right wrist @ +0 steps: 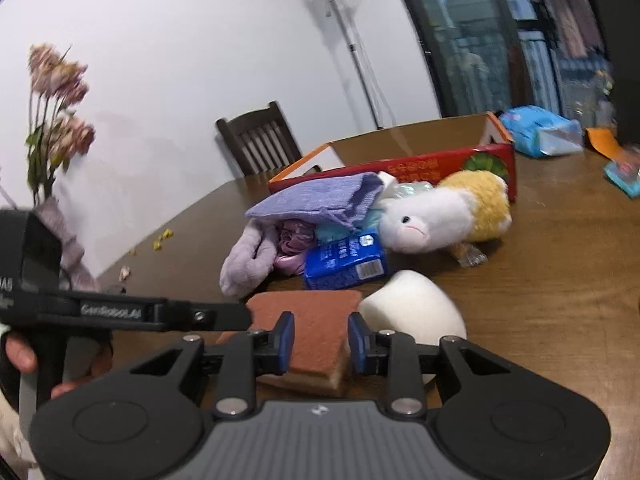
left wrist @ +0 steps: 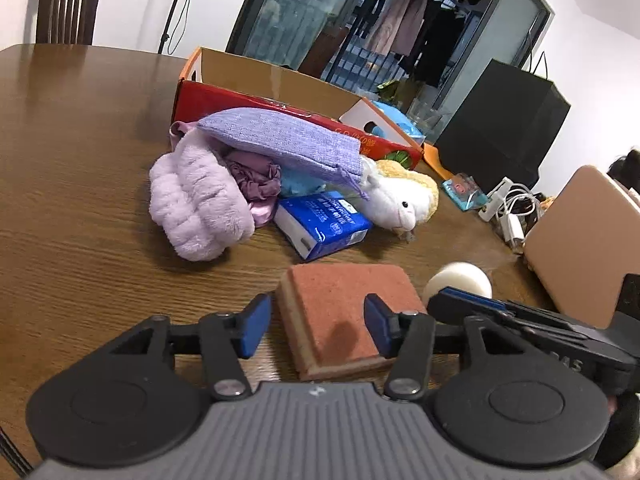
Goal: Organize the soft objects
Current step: 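Carry the red sponge into the cardboard box and open the grippers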
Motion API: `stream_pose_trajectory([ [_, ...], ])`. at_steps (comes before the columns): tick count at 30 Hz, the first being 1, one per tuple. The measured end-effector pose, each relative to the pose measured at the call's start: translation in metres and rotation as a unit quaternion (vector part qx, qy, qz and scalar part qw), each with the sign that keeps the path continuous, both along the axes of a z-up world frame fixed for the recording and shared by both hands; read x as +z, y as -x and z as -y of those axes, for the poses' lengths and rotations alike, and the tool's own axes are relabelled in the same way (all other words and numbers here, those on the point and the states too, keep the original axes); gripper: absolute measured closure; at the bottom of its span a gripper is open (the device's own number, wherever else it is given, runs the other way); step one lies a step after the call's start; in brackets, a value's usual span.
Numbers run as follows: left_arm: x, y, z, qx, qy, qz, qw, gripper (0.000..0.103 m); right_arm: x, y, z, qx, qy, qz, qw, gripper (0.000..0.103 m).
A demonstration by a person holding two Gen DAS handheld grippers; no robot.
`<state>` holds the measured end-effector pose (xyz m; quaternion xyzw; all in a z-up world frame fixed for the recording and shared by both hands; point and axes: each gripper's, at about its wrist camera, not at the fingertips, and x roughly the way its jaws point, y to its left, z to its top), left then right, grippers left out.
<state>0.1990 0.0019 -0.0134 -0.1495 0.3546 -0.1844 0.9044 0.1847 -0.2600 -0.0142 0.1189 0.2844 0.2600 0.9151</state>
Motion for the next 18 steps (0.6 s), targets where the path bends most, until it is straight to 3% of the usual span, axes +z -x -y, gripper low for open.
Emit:
stream_pose_trajectory([
  [4, -0.003, -0.004, 0.003, -0.005, 0.007, -0.009, 0.9999, 0.051, -0.007, -0.011, -0.004, -0.003, 0.006, -0.019, 1.000, 0.071],
  [6, -0.006, -0.005, 0.004, -0.010, 0.010, -0.015, 0.9998, 0.066, -0.010, -0.013, -0.005, 0.001, -0.003, -0.026, 1.000, 0.071],
  [12, -0.003, -0.002, 0.004, -0.005, 0.009, -0.010, 0.9999, 0.071, -0.012, -0.015, -0.008, 0.001, -0.022, -0.040, 0.999, 0.073],
  [18, 0.037, -0.010, 0.002, 0.000, 0.006, 0.050, 0.9987, 0.072, 0.025, -0.019, -0.016, 0.008, -0.003, 0.013, 1.000, 0.073],
])
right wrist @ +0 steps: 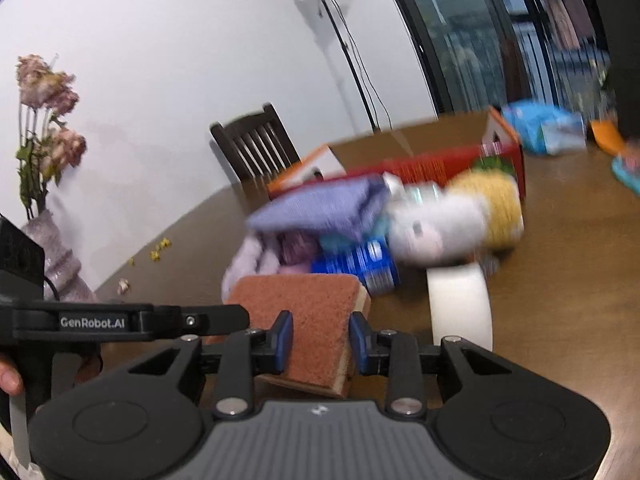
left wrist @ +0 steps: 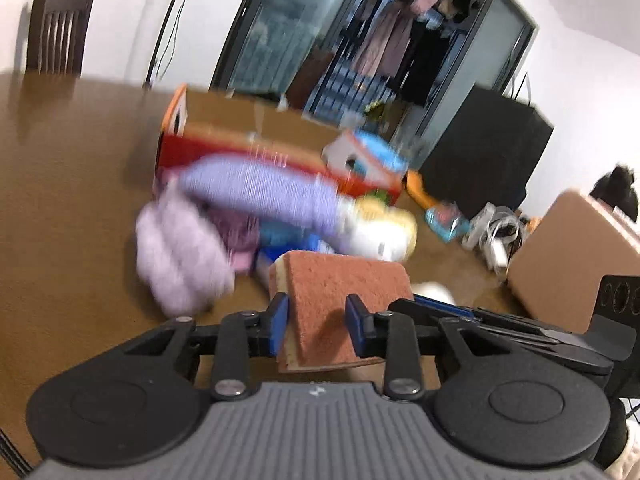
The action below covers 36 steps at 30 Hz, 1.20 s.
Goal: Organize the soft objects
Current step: 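Carry the red sponge into the cardboard box and open the grippers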
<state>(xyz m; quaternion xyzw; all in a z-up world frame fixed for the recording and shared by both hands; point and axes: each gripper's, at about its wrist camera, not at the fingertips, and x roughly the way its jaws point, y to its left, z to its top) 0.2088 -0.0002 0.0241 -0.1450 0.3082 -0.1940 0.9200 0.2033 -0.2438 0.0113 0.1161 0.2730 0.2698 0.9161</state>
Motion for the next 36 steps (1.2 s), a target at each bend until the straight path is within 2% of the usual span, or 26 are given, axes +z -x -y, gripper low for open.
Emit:
stream_pose_trajectory([
  [3, 0.027, -0.031, -0.004, 0.006, 0.007, 0.026, 0.9996, 0.072, 0.030, -0.026, -0.002, 0.010, 0.010, 0.036, 0.999, 0.073],
  [7, 0.068, -0.095, -0.015, 0.021, 0.022, 0.044, 0.9986, 0.071, 0.069, -0.098, -0.006, 0.021, -0.002, 0.049, 0.999, 0.073],
  [9, 0.084, -0.143, -0.025, 0.025, 0.030, 0.034, 0.9987, 0.072, 0.087, -0.145, -0.008, 0.024, -0.017, 0.040, 0.999, 0.073],
  [13, 0.088, -0.239, -0.039, 0.044, 0.025, 0.001, 0.9987, 0.072, 0.109, -0.243, -0.027, 0.026, 0.000, 0.015, 1.000, 0.073],
  [16, 0.068, -0.304, -0.045, 0.056, 0.001, -0.038, 0.9977, 0.071, 0.096, -0.320, -0.044, 0.018, 0.010, -0.040, 0.999, 0.073],
  [19, 0.039, -0.352, -0.043, 0.061, -0.041, -0.073, 0.9946, 0.070, 0.061, -0.381, -0.059, 0.008, 0.020, -0.098, 0.995, 0.073],
  [21, 0.023, -0.374, -0.041, 0.067, -0.073, -0.087, 0.9913, 0.060, 0.035, -0.412, -0.069, 0.006, 0.024, -0.133, 0.991, 0.073],
  [23, 0.013, -0.387, -0.039, 0.072, -0.092, -0.090, 0.9892, 0.052, 0.016, -0.429, -0.078, 0.006, 0.020, -0.154, 0.988, 0.073],
  [25, 0.011, -0.388, -0.041, 0.075, -0.094, -0.077, 0.9898, 0.047, 0.002, -0.441, -0.087, -0.002, 0.030, -0.175, 0.984, 0.075],
  [27, 0.010, -0.391, -0.043, 0.075, -0.089, -0.073, 0.9905, 0.039, -0.003, -0.444, -0.090, -0.001, 0.030, -0.176, 0.984, 0.075],
  [31, 0.016, -0.382, -0.044, 0.076, -0.095, -0.064, 0.9905, 0.037, 0.005, -0.431, -0.088, 0.001, 0.034, -0.156, 0.987, 0.070],
  [33, 0.023, -0.372, -0.041, 0.071, -0.106, -0.047, 0.9907, 0.029, 0.015, -0.419, -0.080, 0.006, 0.038, -0.135, 0.990, 0.066],
  [36, 0.041, -0.347, -0.035, 0.067, -0.117, -0.029, 0.9904, 0.028, 0.037, -0.395, -0.067, 0.007, 0.053, -0.104, 0.993, 0.060],
])
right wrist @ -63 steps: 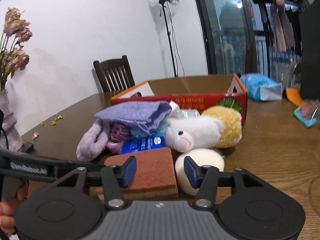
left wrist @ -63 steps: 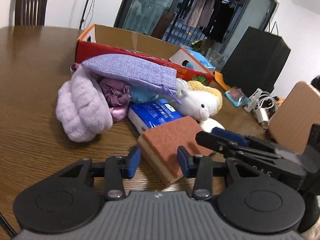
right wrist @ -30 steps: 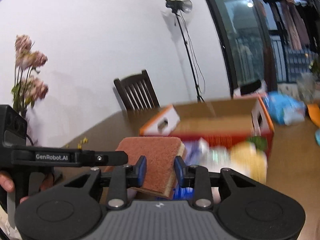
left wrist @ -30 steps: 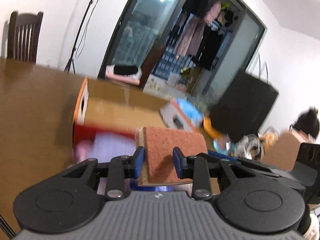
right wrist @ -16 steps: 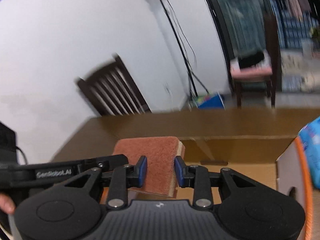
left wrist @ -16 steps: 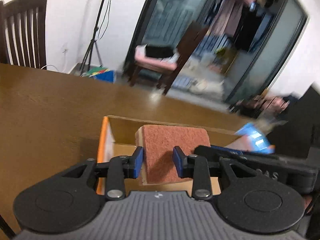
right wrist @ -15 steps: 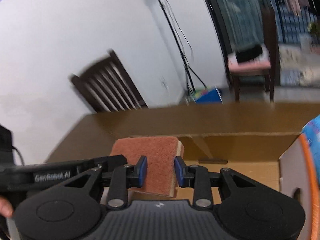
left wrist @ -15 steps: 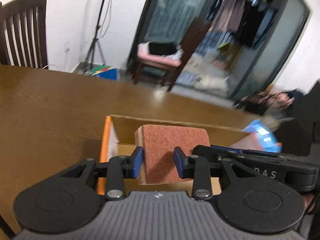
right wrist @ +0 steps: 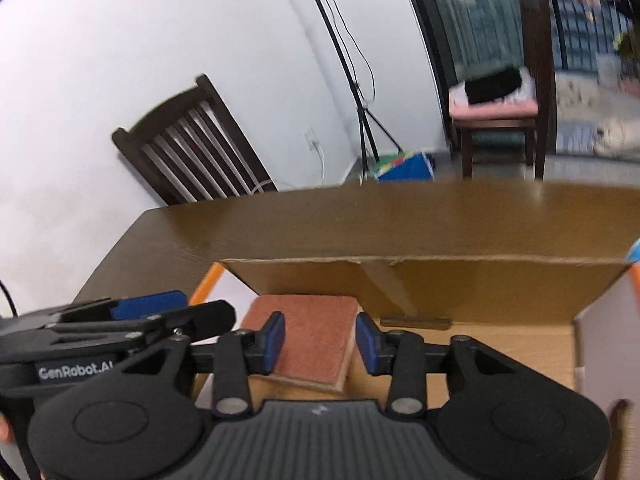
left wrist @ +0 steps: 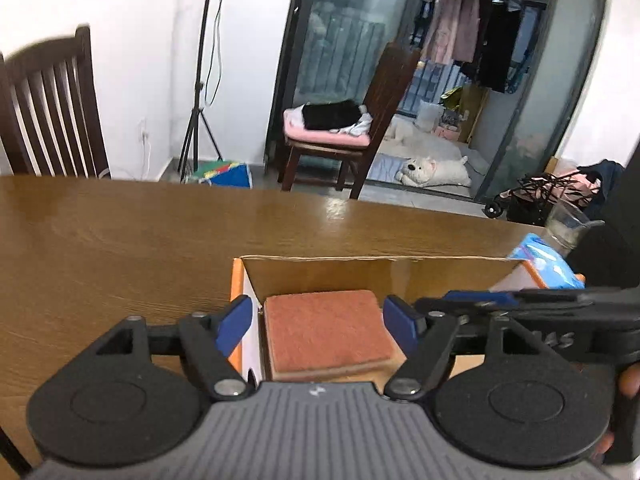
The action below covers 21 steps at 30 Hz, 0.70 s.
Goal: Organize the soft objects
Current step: 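Carry the red sponge into the cardboard box and open the grippers, then move both grippers back from the box toward the soft pile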
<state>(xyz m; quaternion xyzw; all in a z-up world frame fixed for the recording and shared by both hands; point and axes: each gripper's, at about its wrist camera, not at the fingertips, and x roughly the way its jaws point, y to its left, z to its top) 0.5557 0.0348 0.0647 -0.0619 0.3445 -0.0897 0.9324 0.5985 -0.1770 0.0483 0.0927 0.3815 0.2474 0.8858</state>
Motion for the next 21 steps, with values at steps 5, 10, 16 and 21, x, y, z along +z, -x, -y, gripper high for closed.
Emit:
stream_pose_trajectory([
  [5, 0.029, 0.073, 0.002, -0.007, -0.009, 0.057, 0.9983, 0.019, 0.046, 0.064, 0.028, 0.014, 0.009, 0.061, 0.998, 0.047],
  [10, 0.029, 0.169, 0.008, 0.001, -0.020, 0.111, 0.9936, 0.015, 0.067, 0.155, 0.051, 0.057, 0.023, 0.112, 0.992, 0.042],
  [16, 0.016, 0.274, 0.005, 0.043, -0.012, 0.146, 0.9882, 0.009, 0.063, 0.263, 0.073, 0.093, 0.042, 0.160, 0.982, 0.035],
  [21, -0.007, 0.333, 0.001, 0.078, -0.020, 0.145, 0.9862, 0.005, 0.036, 0.329, 0.083, 0.112, 0.056, 0.164, 0.979, 0.034],
])
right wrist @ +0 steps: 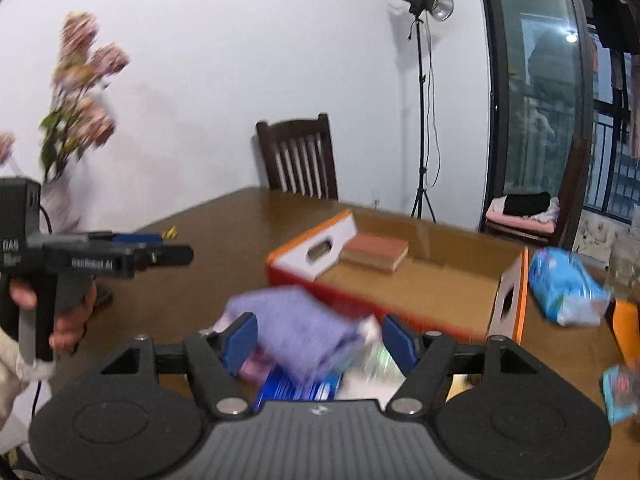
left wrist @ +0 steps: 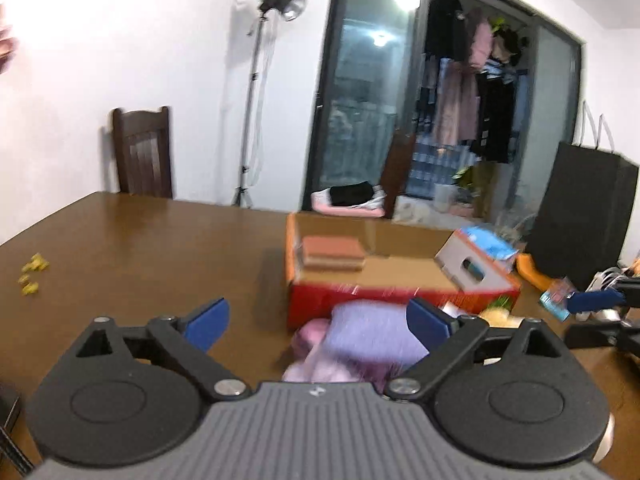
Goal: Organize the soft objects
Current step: 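Move both grippers back from the box toward the soft pile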
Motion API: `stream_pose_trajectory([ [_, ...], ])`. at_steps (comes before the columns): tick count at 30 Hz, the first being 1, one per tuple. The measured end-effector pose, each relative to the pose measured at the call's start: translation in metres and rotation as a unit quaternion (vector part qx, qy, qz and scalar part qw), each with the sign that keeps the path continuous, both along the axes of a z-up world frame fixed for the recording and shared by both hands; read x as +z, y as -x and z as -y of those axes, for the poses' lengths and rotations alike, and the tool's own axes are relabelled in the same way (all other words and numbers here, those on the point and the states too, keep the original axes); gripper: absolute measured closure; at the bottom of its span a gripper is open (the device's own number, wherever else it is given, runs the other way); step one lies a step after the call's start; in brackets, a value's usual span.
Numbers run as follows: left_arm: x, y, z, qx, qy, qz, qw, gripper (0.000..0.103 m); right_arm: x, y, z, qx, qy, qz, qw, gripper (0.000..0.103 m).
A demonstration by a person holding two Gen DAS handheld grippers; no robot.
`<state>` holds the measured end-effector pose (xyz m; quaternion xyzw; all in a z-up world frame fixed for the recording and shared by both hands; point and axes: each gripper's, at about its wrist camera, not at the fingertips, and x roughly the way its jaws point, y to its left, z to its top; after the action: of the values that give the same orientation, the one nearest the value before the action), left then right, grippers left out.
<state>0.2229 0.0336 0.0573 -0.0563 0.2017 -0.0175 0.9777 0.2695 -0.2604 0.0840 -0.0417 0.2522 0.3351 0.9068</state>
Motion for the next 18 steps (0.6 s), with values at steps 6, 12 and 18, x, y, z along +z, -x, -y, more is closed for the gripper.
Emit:
stream_pose_trajectory([
  [6, -0.027, 0.022, -0.004, 0.022, -0.016, -0.034, 0.9991, 0.005, -0.048, 0.043, 0.004, -0.017, 0.011, -0.025, 0.999, 0.034],
  [12, -0.042, 0.021, 0.009, -0.006, -0.022, -0.050, 0.9985, 0.005, -0.085, 0.056, 0.006, -0.052, 0.035, -0.034, 0.997, 0.036],
  [18, -0.050, 0.006, 0.023, -0.022, -0.024, -0.056, 0.9979, 0.005, -0.103, 0.041, 0.005, -0.082, 0.032, -0.023, 0.996, 0.037],
])
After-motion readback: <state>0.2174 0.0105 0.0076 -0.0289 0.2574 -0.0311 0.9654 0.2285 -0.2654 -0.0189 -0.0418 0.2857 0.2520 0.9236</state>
